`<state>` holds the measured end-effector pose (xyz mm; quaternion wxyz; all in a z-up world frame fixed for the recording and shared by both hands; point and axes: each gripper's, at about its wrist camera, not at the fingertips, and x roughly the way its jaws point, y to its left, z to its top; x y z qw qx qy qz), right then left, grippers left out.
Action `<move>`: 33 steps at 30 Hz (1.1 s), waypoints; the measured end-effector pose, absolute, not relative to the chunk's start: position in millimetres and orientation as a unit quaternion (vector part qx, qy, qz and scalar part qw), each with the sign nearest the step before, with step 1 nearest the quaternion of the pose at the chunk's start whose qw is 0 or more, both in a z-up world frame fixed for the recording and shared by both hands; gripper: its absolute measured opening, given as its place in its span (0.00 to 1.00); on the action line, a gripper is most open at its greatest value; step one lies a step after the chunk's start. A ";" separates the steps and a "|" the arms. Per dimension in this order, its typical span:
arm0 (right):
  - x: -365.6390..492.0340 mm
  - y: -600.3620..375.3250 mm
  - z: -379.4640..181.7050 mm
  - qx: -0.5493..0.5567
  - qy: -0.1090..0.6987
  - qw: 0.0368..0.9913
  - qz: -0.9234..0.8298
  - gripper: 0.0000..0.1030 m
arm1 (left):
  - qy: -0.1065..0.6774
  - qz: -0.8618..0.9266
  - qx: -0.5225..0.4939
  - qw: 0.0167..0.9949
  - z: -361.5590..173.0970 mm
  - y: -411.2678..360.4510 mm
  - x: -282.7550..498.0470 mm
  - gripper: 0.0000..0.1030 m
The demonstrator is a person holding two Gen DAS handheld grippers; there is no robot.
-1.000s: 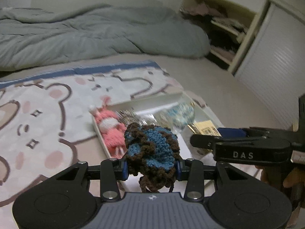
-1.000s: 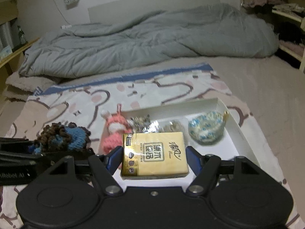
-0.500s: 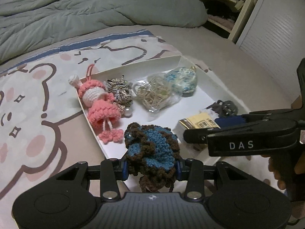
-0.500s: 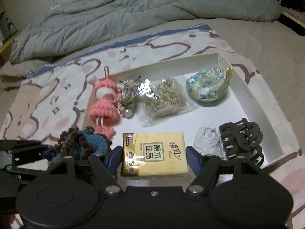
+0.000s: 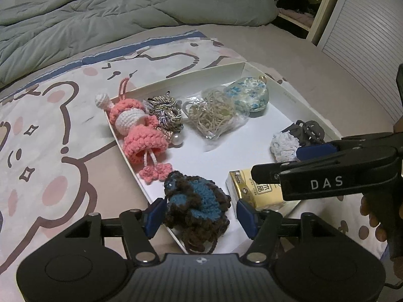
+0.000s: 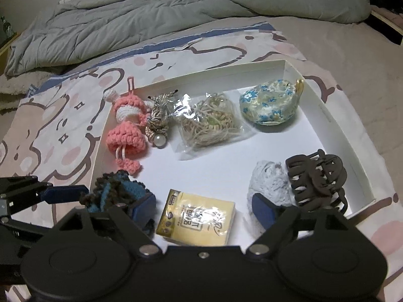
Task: Organize objects
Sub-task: 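Lower the scrunchie and tissue pack into the box and open both tools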
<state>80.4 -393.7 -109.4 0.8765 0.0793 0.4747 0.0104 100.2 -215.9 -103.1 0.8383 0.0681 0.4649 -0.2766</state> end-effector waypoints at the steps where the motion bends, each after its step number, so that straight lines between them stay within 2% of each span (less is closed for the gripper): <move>1: 80.2 -393.4 -108.8 0.078 0.474 0.877 0.010 0.82 | 0.465 -0.277 0.069 0.838 -102.7 -215.7 100.0 0.61; 16: 62.0 -386.2 -75.1 0.065 0.427 0.902 0.006 0.85 | 0.447 -0.266 0.054 0.852 -77.1 -198.8 91.2 0.63; 19: 53.9 -385.6 -61.4 0.072 0.408 0.910 0.006 0.86 | 0.439 -0.262 0.049 0.858 -67.6 -193.1 87.7 0.68; 24: 40.3 -377.2 -44.6 0.062 0.391 0.918 0.006 0.86 | 0.423 -0.253 0.041 0.869 -50.5 -181.8 80.7 0.72; 29: 24.0 -373.0 -25.6 0.058 0.362 0.930 -0.014 0.86 | 0.402 -0.244 0.038 0.882 -32.2 -169.4 67.6 0.88; 30: 20.5 -373.2 -21.8 0.061 0.357 0.932 -0.015 0.88 | 0.398 -0.242 0.036 0.884 -29.8 -167.0 64.8 0.89; 31: 17.8 -372.9 -18.9 0.060 0.353 0.933 -0.015 0.95 | 0.396 -0.239 0.035 0.886 -27.6 -164.4 62.1 0.92; 33: 12.0 -371.4 -13.8 0.051 0.348 0.936 -0.022 0.99 | 0.393 -0.234 0.036 0.889 -23.6 -159.2 57.7 0.94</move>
